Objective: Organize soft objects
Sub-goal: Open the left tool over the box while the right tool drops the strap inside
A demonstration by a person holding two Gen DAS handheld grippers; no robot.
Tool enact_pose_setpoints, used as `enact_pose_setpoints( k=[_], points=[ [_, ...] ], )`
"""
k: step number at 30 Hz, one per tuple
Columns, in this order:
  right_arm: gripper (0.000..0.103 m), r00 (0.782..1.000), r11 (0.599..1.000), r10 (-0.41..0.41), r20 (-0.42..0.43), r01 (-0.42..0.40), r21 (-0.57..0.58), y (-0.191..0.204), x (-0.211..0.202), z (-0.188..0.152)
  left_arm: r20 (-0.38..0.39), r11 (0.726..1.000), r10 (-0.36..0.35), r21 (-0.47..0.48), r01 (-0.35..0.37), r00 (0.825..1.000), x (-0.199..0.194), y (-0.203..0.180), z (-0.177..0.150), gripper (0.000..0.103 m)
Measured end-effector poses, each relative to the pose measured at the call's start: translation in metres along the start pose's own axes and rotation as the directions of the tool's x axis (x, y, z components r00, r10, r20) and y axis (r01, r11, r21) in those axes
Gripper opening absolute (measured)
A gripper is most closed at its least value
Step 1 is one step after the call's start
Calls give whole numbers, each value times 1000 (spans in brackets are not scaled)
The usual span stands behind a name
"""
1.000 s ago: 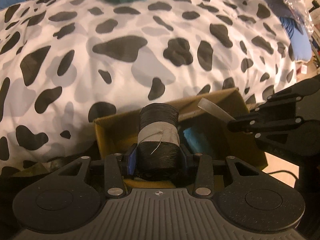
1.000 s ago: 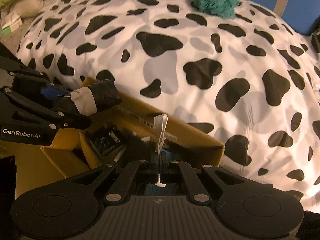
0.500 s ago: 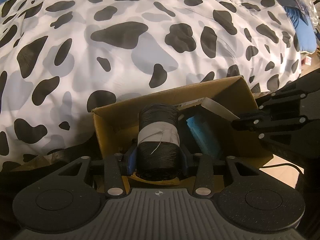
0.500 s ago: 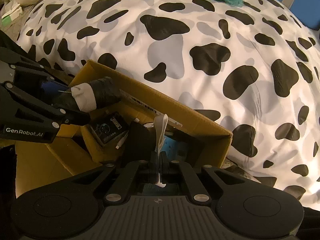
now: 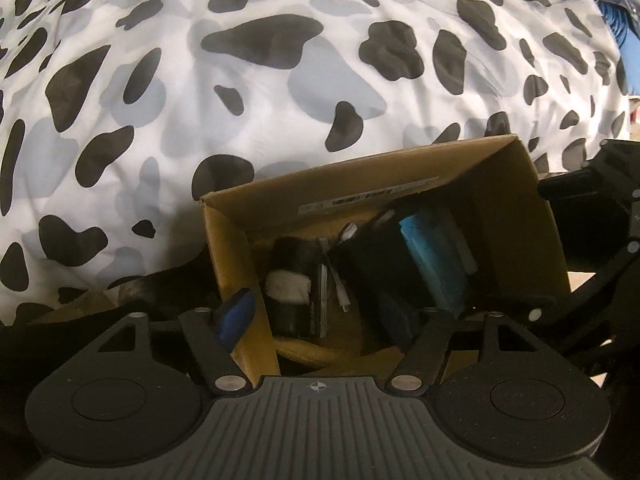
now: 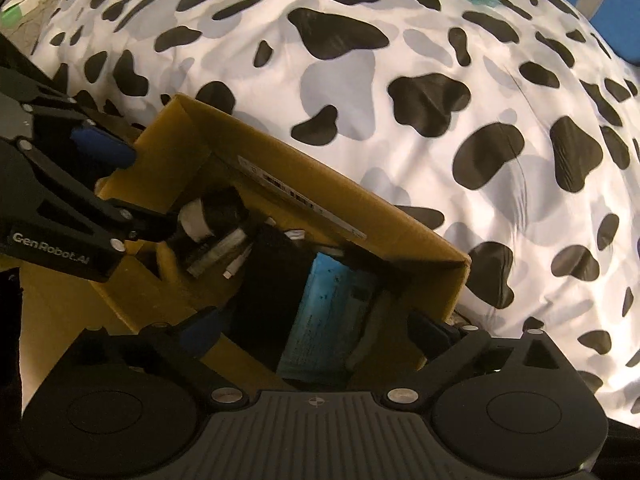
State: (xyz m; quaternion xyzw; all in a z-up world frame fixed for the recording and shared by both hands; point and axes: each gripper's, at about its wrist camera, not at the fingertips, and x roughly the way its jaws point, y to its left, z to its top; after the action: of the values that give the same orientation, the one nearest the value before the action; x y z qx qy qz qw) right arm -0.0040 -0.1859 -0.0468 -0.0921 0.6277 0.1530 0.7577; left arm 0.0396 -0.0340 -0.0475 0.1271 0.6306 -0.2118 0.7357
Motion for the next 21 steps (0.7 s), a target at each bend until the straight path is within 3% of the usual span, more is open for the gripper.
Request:
enact_pose_setpoints(
  k=[21],
  points=[
    [103, 1000, 1000, -23, -20, 24, 19, -4, 3, 2, -3, 1000, 3, -2, -3, 1000, 1, 1, 1, 68]
  ],
)
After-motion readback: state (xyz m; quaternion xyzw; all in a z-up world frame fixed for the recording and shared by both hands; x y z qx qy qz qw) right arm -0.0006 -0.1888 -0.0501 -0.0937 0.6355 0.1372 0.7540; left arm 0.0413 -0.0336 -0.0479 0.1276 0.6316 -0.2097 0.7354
